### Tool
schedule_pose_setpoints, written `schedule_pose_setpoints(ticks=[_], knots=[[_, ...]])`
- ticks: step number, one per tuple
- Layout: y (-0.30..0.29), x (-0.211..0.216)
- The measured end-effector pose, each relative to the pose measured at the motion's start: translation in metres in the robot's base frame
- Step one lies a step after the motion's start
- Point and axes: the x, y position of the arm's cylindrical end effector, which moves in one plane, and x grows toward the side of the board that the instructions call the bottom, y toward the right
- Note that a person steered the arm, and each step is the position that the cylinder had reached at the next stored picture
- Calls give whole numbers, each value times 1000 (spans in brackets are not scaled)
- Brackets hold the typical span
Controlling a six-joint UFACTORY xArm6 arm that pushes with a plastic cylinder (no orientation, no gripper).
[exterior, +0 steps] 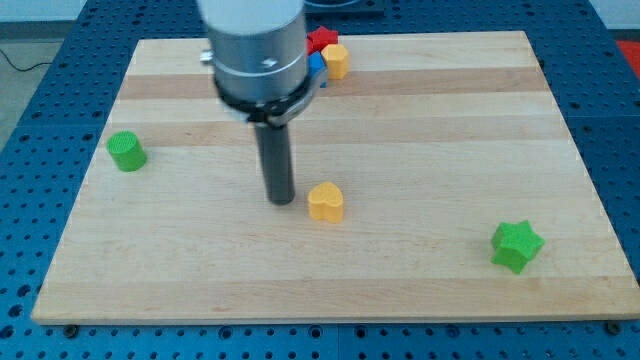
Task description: Move the yellow heart towards the green star
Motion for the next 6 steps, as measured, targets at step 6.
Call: schedule_pose_setpoints(ticks=[6], knots=[[-19, 17]])
